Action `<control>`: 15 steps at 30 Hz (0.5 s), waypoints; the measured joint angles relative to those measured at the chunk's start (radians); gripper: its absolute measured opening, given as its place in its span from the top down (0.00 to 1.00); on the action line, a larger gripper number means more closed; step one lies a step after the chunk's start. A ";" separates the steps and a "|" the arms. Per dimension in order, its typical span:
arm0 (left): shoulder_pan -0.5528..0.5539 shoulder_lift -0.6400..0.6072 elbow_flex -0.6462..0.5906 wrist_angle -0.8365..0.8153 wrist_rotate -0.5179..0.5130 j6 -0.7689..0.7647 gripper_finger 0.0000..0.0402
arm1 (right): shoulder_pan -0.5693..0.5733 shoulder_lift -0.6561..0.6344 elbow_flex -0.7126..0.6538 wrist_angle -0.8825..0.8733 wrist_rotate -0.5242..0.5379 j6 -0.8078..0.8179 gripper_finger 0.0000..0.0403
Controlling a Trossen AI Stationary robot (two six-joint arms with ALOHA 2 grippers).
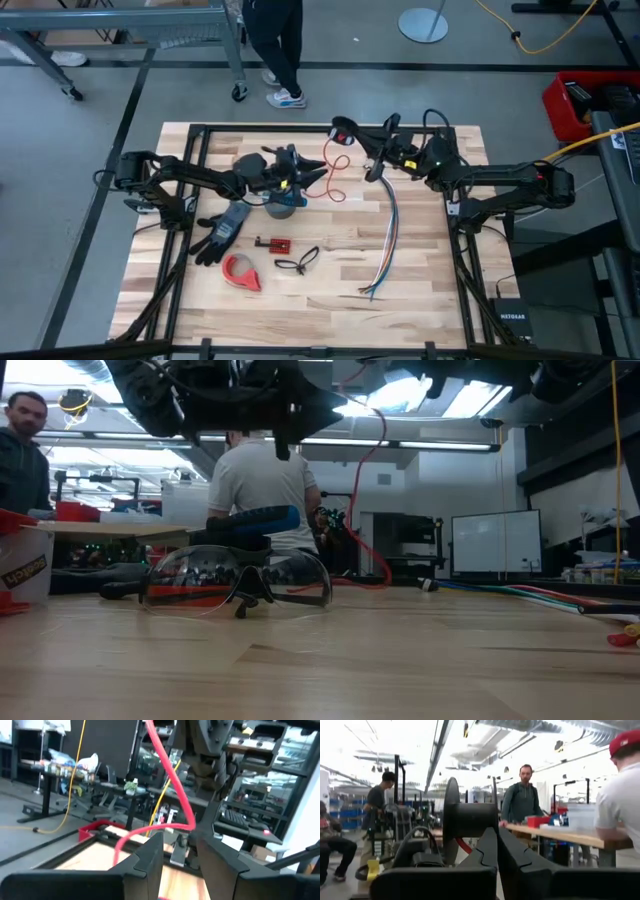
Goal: Coil cords
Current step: Coil the red wire into the black spool
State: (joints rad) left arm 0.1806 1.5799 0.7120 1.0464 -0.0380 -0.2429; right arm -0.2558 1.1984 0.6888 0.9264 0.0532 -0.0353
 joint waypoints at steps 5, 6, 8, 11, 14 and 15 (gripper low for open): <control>-0.007 0.000 0.004 0.058 0.000 0.042 0.72 | 0.000 0.027 0.000 0.073 0.000 0.000 1.00; -0.010 -0.001 0.009 0.059 0.000 0.045 0.72 | 0.000 0.033 0.000 0.077 0.000 0.000 1.00; -0.016 -0.001 0.020 0.056 -0.001 0.056 0.72 | 0.000 0.047 0.000 0.077 0.000 0.000 1.00; -0.031 -0.001 0.036 0.056 -0.002 0.095 0.72 | 0.000 0.068 0.000 0.115 0.011 0.000 1.00; -0.042 -0.001 0.052 0.054 0.000 0.113 0.72 | 0.000 0.085 0.000 0.154 0.016 0.000 1.00; -0.045 -0.001 0.056 0.048 0.000 0.114 0.72 | 0.000 0.090 0.000 0.164 0.016 0.000 1.00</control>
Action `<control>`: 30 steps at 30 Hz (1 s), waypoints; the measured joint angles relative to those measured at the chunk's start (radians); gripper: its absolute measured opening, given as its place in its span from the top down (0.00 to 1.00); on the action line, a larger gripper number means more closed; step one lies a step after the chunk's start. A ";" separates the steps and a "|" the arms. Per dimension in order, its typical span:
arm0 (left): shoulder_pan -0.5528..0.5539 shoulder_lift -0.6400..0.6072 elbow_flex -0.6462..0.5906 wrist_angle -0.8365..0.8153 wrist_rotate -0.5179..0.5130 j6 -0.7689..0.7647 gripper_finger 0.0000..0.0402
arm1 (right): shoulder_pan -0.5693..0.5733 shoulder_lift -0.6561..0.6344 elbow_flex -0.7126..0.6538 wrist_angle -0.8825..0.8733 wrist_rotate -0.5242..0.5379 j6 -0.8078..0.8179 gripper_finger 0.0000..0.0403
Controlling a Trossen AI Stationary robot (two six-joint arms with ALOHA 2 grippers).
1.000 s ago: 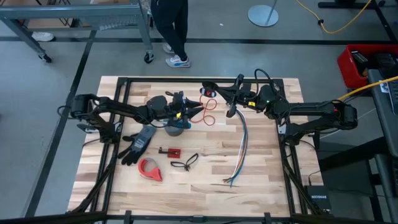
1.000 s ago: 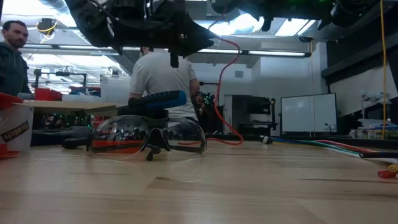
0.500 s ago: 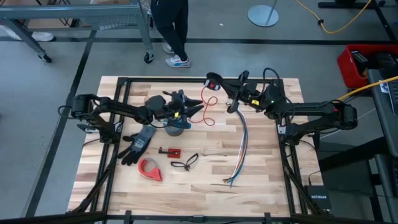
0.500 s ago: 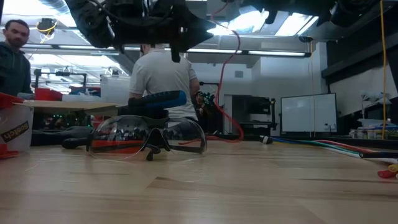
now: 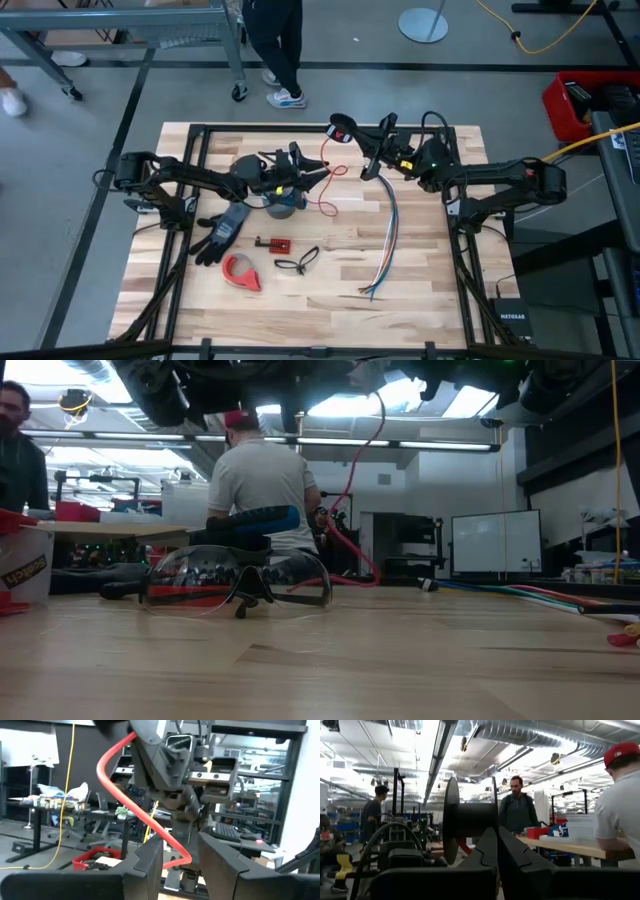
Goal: Coil cords
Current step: Coil the red wire into the black spool
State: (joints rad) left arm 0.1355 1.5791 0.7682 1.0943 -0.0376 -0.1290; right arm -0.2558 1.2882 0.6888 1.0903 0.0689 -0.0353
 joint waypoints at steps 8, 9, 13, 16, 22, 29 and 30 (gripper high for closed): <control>0.000 0.000 0.006 -0.038 -0.034 0.000 0.72 | 0.000 0.002 0.000 0.024 0.000 0.000 1.00; 0.000 0.000 0.006 -0.039 -0.034 0.000 0.72 | 0.000 0.002 0.000 0.024 0.000 0.000 1.00; 0.000 0.000 0.006 -0.039 -0.037 0.000 0.75 | 0.000 0.002 0.000 0.018 0.000 0.000 1.00; 0.000 0.000 0.006 -0.049 -0.037 0.000 0.81 | 0.000 0.002 0.000 0.019 0.000 0.001 1.00; 0.003 0.000 0.006 -0.100 -0.055 0.008 0.97 | 0.000 0.002 0.000 0.017 -0.032 0.004 1.00; 0.003 0.000 0.006 -0.118 -0.090 0.006 0.99 | 0.000 -0.001 0.000 -0.017 -0.053 0.004 1.00; 0.003 0.000 0.006 -0.118 -0.090 0.006 0.99 | 0.000 -0.001 0.000 -0.021 -0.053 0.004 1.00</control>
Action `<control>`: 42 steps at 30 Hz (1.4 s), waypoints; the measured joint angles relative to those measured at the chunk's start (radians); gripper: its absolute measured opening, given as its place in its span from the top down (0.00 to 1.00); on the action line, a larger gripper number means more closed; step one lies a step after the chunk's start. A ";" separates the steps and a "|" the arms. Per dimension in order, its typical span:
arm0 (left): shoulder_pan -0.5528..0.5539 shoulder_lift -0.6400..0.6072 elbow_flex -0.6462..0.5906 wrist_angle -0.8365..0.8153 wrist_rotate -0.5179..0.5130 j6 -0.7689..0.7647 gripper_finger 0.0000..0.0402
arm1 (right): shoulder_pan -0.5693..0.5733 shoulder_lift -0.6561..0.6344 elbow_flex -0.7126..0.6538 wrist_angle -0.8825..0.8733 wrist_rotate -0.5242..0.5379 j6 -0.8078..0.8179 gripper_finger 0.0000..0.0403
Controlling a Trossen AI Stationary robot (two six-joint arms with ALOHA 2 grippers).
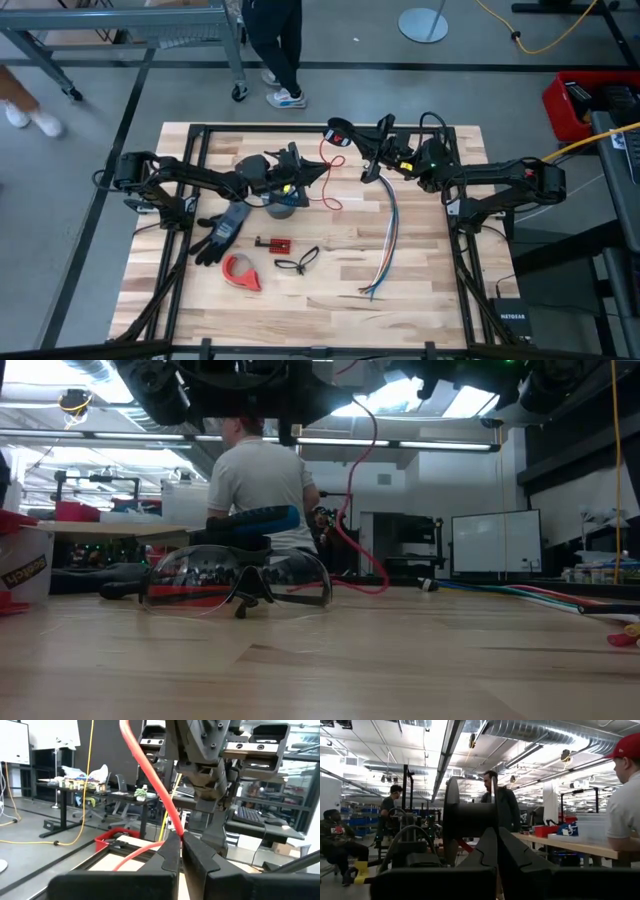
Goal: Coil cords
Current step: Coil the red wire into the black spool
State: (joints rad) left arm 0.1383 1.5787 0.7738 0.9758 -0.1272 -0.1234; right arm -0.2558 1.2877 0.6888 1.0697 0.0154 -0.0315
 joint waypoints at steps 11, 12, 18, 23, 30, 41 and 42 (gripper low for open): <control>-0.001 0.000 0.000 -0.011 0.067 -0.047 0.94 | 0.000 0.000 0.000 0.025 0.020 -0.003 1.00; -0.002 0.000 0.000 -0.019 0.082 -0.052 0.92 | 0.000 0.000 0.000 0.034 0.020 -0.003 1.00; -0.003 0.000 0.000 -0.058 0.098 -0.084 0.79 | 0.000 0.000 0.000 0.089 0.019 -0.003 1.00; -0.010 0.000 0.000 -0.031 0.098 -0.078 0.68 | 0.000 0.000 0.000 0.094 0.019 -0.003 1.00; -0.031 0.000 0.031 -0.022 0.098 -0.020 0.65 | 0.000 0.054 0.081 0.083 -0.006 -0.004 1.00; -0.035 0.000 0.038 -0.020 0.078 0.000 0.66 | 0.000 0.154 0.176 0.079 -0.053 -0.004 1.00; -0.034 0.000 0.037 -0.022 0.066 0.001 0.66 | 0.000 0.154 0.176 0.079 -0.053 -0.004 1.00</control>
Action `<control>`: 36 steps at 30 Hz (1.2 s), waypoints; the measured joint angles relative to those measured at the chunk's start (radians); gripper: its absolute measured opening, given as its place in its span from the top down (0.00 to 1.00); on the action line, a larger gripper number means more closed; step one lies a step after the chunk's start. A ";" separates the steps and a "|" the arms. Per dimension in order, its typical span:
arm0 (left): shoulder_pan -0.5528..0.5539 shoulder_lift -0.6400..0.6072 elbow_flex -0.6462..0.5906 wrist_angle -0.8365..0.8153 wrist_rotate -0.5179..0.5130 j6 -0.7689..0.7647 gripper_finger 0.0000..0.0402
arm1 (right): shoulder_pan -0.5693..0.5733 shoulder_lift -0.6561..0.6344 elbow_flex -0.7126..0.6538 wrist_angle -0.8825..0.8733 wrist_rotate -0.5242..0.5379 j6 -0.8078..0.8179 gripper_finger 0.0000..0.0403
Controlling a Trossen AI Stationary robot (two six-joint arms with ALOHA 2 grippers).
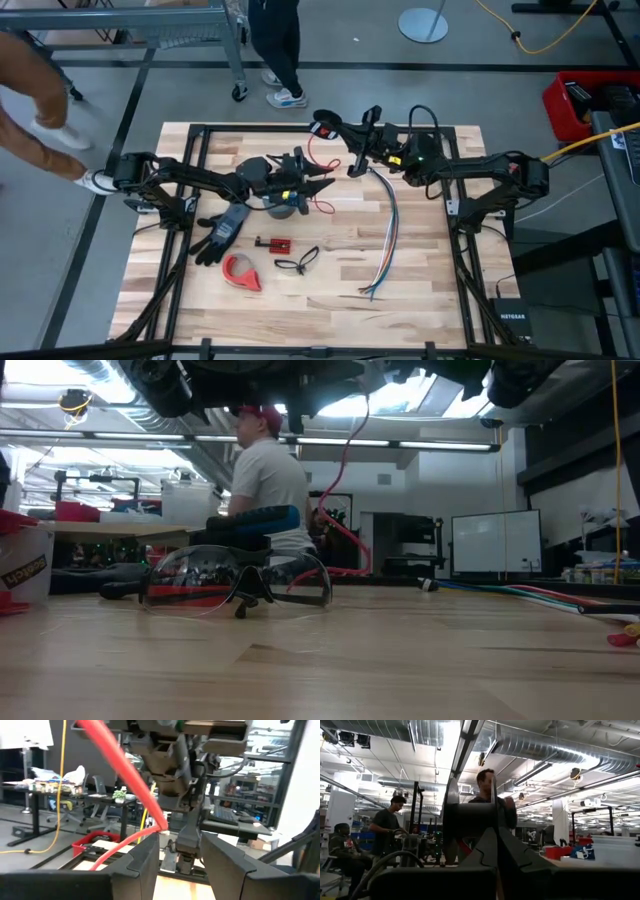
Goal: Coil cords
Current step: Coil the red wire into the black spool
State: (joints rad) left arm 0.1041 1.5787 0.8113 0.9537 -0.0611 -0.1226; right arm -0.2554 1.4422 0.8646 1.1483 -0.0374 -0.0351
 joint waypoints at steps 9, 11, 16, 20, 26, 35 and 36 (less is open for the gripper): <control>0.001 0.000 0.000 -0.002 -0.104 0.020 0.66 | 0.001 0.000 0.000 -0.024 -0.018 0.003 1.00; 0.001 0.000 0.000 -0.005 -0.107 -0.002 0.66 | 0.001 0.000 0.000 -0.025 -0.018 0.003 1.00; 0.001 0.000 0.000 -0.090 -0.108 -0.055 0.66 | 0.000 0.000 0.000 -0.024 -0.018 0.003 1.00; 0.001 0.000 0.000 -0.115 -0.111 -0.073 0.66 | 0.000 0.000 0.000 -0.025 -0.019 0.003 1.00; 0.001 0.000 0.000 -0.090 -0.133 -0.031 0.66 | 0.000 0.000 0.000 -0.025 -0.019 0.003 1.00; 0.001 0.000 0.000 -0.041 -0.134 -0.021 0.66 | 0.000 0.000 0.000 -0.039 -0.019 0.003 1.00; 0.001 0.000 0.000 -0.034 -0.134 -0.013 0.66 | 0.000 0.000 0.000 -0.045 -0.019 0.003 1.00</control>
State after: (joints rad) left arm 0.1055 1.5791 0.8115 0.9197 -0.1947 -0.1357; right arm -0.2554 1.4425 0.8646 1.1036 -0.0563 -0.0319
